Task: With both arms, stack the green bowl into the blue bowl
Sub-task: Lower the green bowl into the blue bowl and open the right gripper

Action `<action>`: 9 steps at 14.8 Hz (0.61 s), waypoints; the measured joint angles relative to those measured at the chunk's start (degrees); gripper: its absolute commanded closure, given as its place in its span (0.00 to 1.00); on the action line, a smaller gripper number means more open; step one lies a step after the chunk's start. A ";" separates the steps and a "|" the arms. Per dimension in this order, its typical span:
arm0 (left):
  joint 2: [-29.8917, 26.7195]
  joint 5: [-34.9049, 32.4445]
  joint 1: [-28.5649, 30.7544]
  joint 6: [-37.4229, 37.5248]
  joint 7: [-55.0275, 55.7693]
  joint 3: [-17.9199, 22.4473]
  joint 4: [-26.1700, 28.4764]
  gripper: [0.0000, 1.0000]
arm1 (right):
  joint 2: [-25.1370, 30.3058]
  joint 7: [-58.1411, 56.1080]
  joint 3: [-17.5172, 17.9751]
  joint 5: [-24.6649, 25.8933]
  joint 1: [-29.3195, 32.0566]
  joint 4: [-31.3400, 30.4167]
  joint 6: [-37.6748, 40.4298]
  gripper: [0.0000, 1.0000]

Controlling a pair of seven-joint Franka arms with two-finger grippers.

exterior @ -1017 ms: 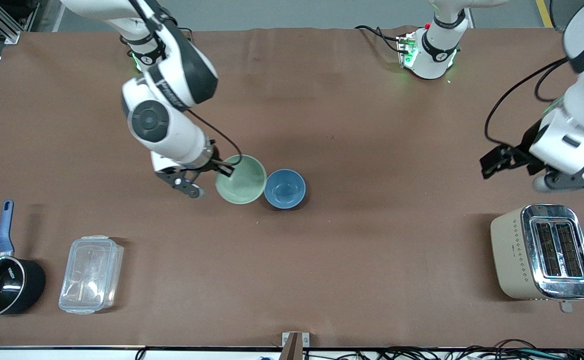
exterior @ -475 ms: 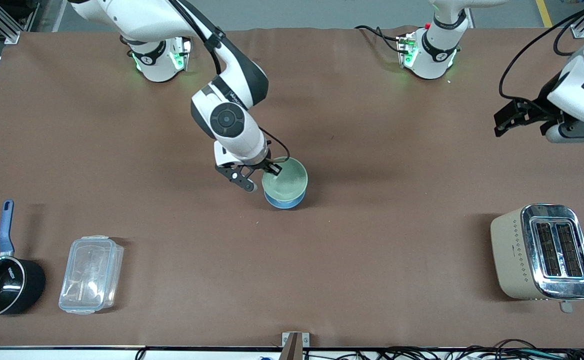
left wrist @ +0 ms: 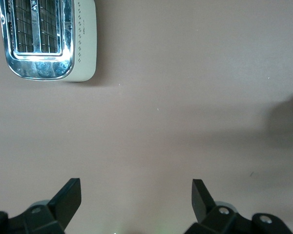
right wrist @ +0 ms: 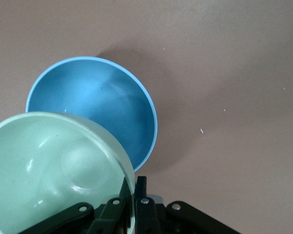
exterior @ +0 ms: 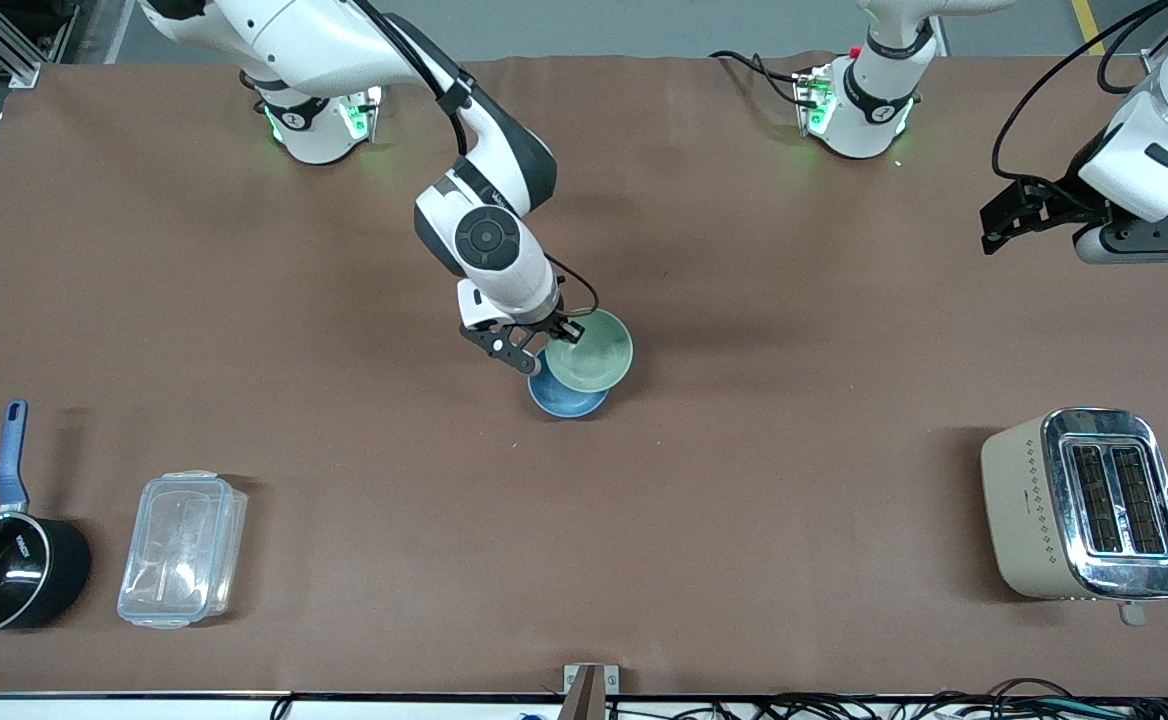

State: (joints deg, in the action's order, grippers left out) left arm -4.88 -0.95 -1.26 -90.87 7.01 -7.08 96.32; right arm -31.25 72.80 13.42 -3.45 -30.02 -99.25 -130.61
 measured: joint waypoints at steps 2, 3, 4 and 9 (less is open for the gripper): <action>0.00 0.00 0.00 -0.12 0.00 -0.01 0.00 0.00 | 0.00 0.00 -0.19 0.10 0.04 -0.01 0.00 0.97; 0.00 0.00 0.01 -0.20 0.00 -0.01 0.00 0.00 | 0.00 0.00 -0.27 0.30 0.07 -0.03 0.00 0.97; 0.00 0.00 0.03 -0.30 0.00 -0.01 0.00 0.00 | -0.02 0.00 -0.34 0.46 0.14 -0.10 0.00 0.97; 0.06 0.00 0.06 -0.73 -0.02 0.00 -0.16 0.00 | -0.88 0.00 -0.60 1.52 0.34 -0.37 -0.10 0.93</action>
State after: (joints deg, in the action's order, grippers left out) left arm -4.82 -0.95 -1.20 -91.59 7.00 -7.08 96.17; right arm -32.13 72.81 12.82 -1.93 -29.68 -99.62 -130.71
